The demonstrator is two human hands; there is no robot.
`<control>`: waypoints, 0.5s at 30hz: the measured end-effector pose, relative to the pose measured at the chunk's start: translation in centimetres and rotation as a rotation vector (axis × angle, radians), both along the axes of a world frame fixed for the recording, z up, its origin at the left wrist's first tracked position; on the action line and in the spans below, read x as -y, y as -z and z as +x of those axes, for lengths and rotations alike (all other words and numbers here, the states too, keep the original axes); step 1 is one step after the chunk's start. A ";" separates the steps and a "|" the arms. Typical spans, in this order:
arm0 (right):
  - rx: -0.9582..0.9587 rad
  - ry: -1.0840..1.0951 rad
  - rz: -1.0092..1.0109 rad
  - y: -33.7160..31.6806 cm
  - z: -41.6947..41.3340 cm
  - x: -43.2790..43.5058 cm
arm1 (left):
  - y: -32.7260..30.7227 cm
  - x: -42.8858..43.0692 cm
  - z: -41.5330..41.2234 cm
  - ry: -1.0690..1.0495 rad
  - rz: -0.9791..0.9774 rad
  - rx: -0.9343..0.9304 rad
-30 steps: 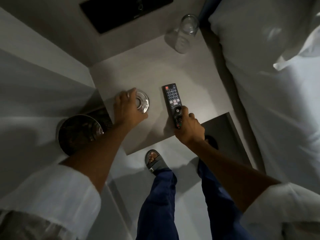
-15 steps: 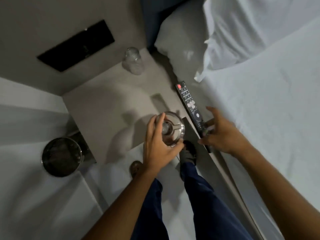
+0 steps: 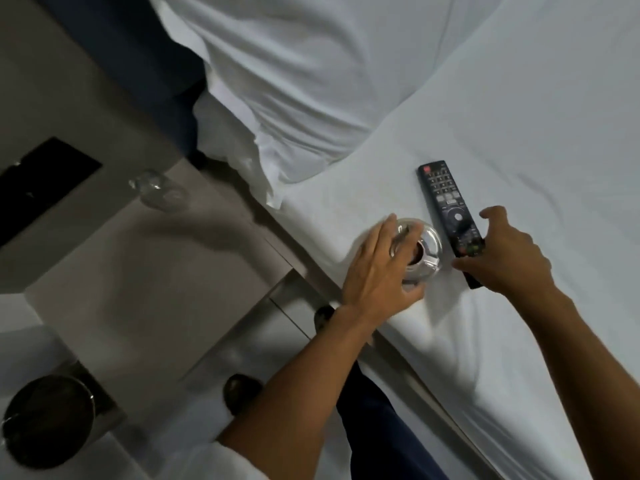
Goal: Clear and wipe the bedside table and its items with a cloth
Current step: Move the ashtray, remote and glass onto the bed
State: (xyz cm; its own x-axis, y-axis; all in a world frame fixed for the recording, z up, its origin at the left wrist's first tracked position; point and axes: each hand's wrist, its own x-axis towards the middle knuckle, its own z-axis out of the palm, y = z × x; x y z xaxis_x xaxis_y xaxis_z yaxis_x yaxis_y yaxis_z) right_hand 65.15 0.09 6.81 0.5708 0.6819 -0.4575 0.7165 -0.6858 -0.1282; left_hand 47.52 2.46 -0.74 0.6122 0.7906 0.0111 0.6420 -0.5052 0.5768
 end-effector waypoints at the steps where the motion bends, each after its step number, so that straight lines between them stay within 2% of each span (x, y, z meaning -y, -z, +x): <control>1: -0.017 0.005 0.047 0.3 0.3 0.0 | 0.2 -0.5 0.6 0.017 0.009 -0.015; 5: -0.034 -0.058 0.085 0.9 0.1 -0.7 | 0.6 -1.3 1.4 0.035 0.037 -0.062; 7: 0.038 -0.098 0.089 0.8 -1.2 -1.3 | 0.8 -1.2 -0.1 -0.020 0.095 -0.049; 9: 0.051 -0.158 0.185 0.6 -3.6 -2.2 | 1.2 -1.0 -2.7 -0.117 0.130 0.007; 12: -0.086 -0.312 0.364 0.8 -8.9 -4.3 | 2.3 -1.7 -8.8 -0.275 0.177 -0.002; 15: -0.220 -0.426 0.398 2.3 -14.7 -7.1 | 3.0 -4.0 -15.4 -0.376 0.204 -0.186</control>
State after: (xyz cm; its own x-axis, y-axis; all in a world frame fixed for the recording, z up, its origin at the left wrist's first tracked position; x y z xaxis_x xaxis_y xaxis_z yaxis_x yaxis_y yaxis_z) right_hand 50.47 7.18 4.55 0.1319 0.9715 -0.1972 0.8442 -0.2143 -0.4913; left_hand 32.15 6.43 -3.73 0.2895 0.9513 0.1061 0.8856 -0.3082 0.3473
